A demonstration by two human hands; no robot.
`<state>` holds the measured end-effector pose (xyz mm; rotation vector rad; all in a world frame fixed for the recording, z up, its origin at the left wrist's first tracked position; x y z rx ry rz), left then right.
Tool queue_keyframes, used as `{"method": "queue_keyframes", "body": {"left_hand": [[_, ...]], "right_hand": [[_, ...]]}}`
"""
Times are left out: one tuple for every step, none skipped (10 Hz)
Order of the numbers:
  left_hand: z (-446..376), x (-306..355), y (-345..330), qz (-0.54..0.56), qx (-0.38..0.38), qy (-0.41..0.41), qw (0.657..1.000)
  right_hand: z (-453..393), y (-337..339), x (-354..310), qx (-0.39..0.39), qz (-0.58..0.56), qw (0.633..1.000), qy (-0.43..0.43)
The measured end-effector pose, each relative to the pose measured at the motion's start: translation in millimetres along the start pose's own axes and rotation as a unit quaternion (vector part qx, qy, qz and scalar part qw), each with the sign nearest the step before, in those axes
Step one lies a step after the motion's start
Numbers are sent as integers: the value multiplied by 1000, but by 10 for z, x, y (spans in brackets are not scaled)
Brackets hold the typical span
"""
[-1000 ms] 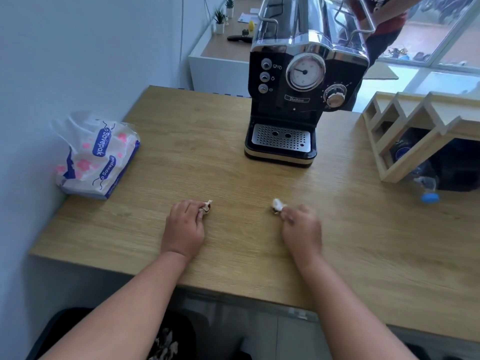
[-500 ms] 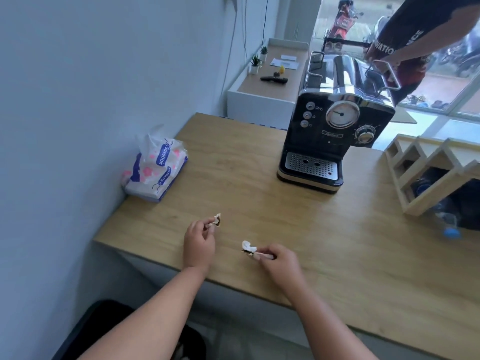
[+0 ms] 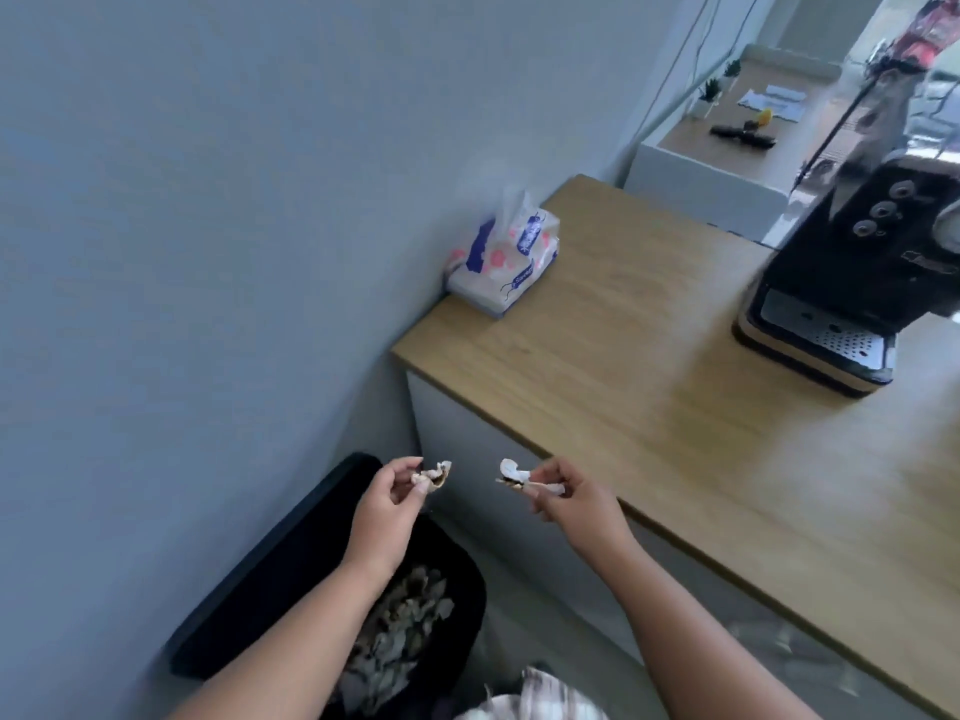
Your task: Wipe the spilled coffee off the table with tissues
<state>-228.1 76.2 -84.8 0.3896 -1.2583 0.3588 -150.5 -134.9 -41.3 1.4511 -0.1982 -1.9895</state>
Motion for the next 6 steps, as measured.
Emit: {"method": "queue_keyframes", "body": {"left_hand": [[154,-298,396,-52,-9,54,997],[331,-581,728,-119,-20,94,988],[474,-783,972,-167,-17,113,979],[565,-1002,1138,-210,-51,149,965],[633,-1196,1262,-261,-93,194,941],[659,-1282,1335,-267,-82,201,939]], "right_hand": [[39,-306,-29,-45,47,998,7],[77,-622,-24,-89,92,992,5],[61,-919,28,-115,130,985,10],[73,-1163,51,-172,136,976,7],[60,-1300,102,-230,211,950,3],[67,-1313,123,-228,303,924,39]]}}
Point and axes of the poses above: each hand's wrist, its own z-axis away from the middle knuckle, its own y-axis out of the back of the hand, x = y × z, the point moved 1 cm from there along -z, towards the middle knuckle, and after that the axes turned 8 degrees about z, right-handed, at the moved point
